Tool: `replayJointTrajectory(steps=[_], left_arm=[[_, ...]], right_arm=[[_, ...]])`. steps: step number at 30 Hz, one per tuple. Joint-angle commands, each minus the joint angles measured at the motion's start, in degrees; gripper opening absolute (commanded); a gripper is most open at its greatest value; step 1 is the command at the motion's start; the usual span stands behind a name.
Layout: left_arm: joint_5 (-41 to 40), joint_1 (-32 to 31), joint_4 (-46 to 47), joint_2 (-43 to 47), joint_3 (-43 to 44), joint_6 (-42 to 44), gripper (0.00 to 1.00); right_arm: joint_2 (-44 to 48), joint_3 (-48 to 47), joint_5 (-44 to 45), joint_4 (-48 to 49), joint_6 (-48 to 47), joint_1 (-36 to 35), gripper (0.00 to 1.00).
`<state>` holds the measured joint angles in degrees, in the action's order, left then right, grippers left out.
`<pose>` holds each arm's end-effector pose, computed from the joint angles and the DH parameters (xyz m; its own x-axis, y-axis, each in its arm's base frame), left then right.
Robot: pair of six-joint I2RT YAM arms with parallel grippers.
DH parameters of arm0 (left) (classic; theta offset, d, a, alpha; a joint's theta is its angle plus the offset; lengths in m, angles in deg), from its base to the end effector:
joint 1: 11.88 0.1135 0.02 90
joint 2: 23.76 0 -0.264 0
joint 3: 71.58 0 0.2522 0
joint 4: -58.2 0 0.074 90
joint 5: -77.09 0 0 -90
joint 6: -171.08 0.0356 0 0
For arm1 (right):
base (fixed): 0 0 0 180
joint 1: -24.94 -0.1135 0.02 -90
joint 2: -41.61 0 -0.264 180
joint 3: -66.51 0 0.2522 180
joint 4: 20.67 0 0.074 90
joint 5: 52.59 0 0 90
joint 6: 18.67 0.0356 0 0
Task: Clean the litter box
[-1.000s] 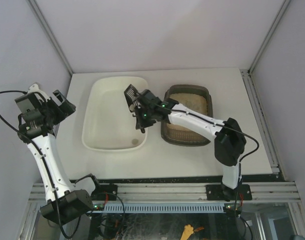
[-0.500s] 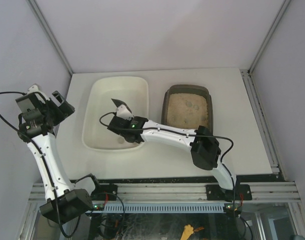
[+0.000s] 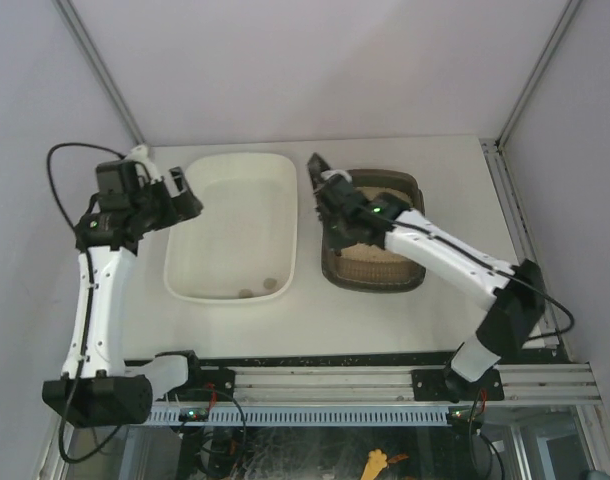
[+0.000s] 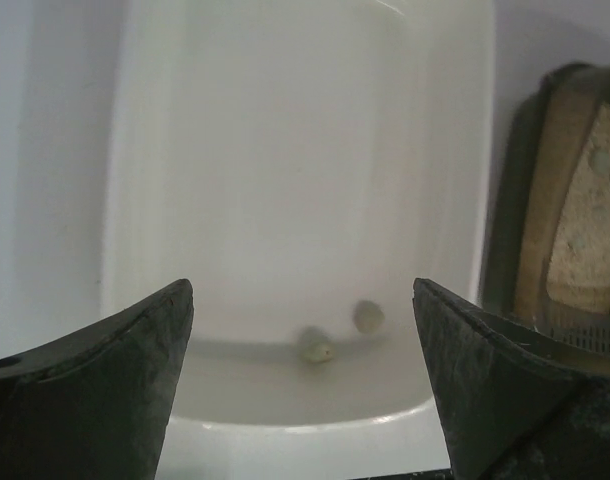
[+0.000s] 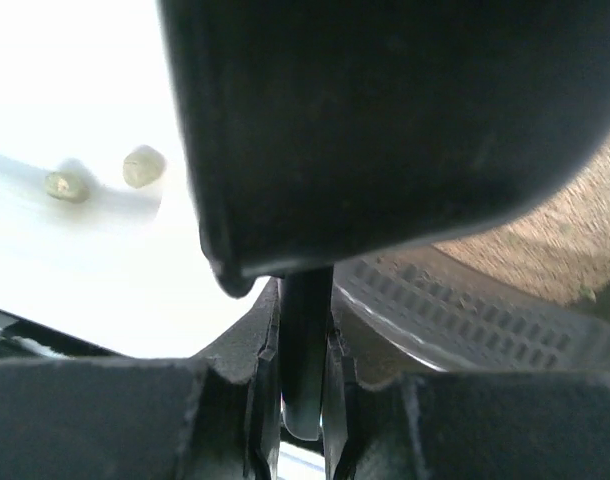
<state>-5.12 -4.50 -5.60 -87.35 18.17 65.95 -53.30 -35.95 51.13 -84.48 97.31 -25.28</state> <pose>0.2143 0.0229 0.3944 -0.5792 -0.3358 -0.7428 -0.1782 0.9413 -0.2866 0.2323 0.2658 0.3194 -0.7684 -0.2578 -0.5857 -0.3623 0.9297 0.0660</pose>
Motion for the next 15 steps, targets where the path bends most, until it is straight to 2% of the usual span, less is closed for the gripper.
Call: replayJointTrajectory(steps=[1,4,7,9,12,15], left_arm=[[-3.42,-11.69,6.28,-4.88,5.21,-2.71,0.95],[-3.33,-19.34,7.23,-10.81,9.54,-3.55,0.95],[-0.13,-24.02,8.7,-16.66,11.94,-8.0,0.94],[5.29,-25.29,13.44,-18.78,9.86,-13.02,1.0],[11.44,-26.53,21.93,-20.39,4.45,-21.84,1.0],[13.95,-27.59,24.63,-20.82,2.23,-26.4,1.0]], right_arm=[[8.24,8.01,-15.05,-2.91,5.12,8.37,0.0],[11.47,13.09,-21.48,-4.54,8.27,14.06,0.0],[10.79,13.9,-20.6,-7.52,9.51,17.06,0.0],[9.29,13.89,-19.41,-9.01,9.99,18.82,0.0],[5.76,13.81,-18.91,-10.99,10.66,21.47,0.0],[3.14,13.43,-16.5,-11.8,11.14,22.98,0.0]])
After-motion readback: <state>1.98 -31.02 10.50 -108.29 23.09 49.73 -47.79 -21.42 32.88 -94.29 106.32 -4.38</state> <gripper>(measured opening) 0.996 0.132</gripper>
